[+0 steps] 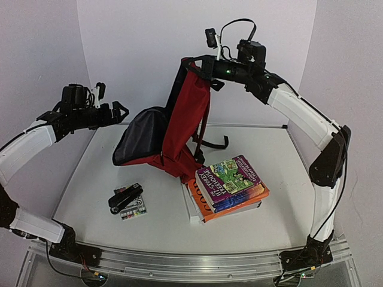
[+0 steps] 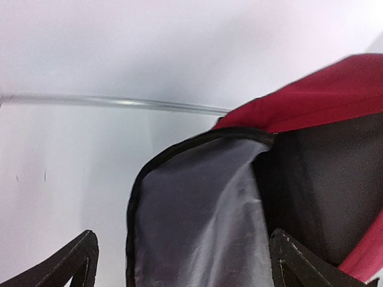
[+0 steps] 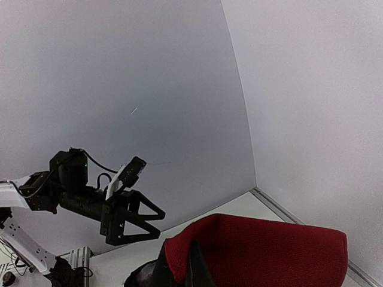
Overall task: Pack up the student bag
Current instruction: Adjust the student bag at the center of the board.
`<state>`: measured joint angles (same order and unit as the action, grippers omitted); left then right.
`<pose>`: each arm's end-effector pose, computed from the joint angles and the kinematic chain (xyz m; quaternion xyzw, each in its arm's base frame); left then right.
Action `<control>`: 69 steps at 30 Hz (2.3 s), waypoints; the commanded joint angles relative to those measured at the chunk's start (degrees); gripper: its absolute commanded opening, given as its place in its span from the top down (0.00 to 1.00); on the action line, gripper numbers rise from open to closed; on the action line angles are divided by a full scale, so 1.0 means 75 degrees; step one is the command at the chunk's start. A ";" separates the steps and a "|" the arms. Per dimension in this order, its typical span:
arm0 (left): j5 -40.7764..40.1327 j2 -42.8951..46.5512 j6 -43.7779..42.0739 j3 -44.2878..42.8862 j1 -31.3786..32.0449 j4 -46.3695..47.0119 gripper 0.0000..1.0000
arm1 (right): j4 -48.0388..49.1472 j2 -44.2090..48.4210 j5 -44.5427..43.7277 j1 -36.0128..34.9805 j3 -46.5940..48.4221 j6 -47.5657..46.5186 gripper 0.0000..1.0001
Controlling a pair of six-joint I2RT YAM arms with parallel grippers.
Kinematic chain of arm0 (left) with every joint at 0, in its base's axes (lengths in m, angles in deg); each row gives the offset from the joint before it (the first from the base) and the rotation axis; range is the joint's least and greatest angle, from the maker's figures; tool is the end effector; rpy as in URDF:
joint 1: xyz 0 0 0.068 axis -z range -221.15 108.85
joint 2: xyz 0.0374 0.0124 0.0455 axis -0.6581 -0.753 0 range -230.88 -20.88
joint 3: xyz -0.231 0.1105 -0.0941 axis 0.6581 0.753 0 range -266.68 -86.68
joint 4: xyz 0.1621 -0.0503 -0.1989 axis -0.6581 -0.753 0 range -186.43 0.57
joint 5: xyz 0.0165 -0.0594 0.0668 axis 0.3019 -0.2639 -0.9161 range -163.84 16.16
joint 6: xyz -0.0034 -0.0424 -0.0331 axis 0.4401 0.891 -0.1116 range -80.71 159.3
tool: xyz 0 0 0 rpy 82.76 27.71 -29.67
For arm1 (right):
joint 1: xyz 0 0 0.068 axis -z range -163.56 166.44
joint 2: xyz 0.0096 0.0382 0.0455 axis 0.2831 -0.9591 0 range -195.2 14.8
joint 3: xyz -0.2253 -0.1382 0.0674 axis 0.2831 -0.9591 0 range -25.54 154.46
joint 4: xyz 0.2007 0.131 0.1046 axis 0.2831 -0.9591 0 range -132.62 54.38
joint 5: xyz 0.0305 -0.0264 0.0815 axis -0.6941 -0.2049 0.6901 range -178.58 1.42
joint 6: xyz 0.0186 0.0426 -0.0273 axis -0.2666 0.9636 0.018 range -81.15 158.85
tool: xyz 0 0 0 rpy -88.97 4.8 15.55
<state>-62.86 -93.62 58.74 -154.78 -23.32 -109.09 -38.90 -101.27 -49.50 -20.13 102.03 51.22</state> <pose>0.2740 -0.0952 0.3608 0.0402 0.8368 -0.2488 0.4860 0.3599 0.2950 0.4728 -0.3766 0.5502 0.4944 0.5577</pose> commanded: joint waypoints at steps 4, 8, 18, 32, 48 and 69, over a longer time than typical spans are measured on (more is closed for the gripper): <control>0.2309 -0.1052 -0.2673 -0.1839 0.0809 0.0482 0.01 | 0.1125 0.0308 0.1273 -0.0183 0.0120 0.0331 1.00; 0.2368 -0.2145 -0.3415 -0.3077 0.1374 0.0538 0.00 | 0.1117 0.0370 0.1436 -0.0258 0.0023 0.0365 1.00; 0.2188 -0.2777 -0.3886 -0.3503 0.1739 0.1904 0.00 | 0.1070 0.0685 0.1650 -0.0268 -0.0656 0.0278 1.00; 0.2283 -0.3325 -0.3948 -0.4544 0.1771 0.1501 0.96 | 0.0920 0.0725 0.0858 -0.0268 -0.0915 0.0211 0.83; -0.0974 -0.3742 -0.2170 -0.7191 0.1758 -0.1155 1.00 | 0.1648 0.3648 -0.3602 -0.0935 -0.5334 -0.0003 0.02; -0.1803 -0.3379 -0.2034 -0.7129 0.1723 -0.1804 1.00 | 0.2647 0.3117 -0.3050 -0.1990 -0.7305 0.0447 0.89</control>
<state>-73.13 -123.39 42.83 -208.46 -10.12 -125.28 -21.77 -76.27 -70.71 -34.36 43.35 55.51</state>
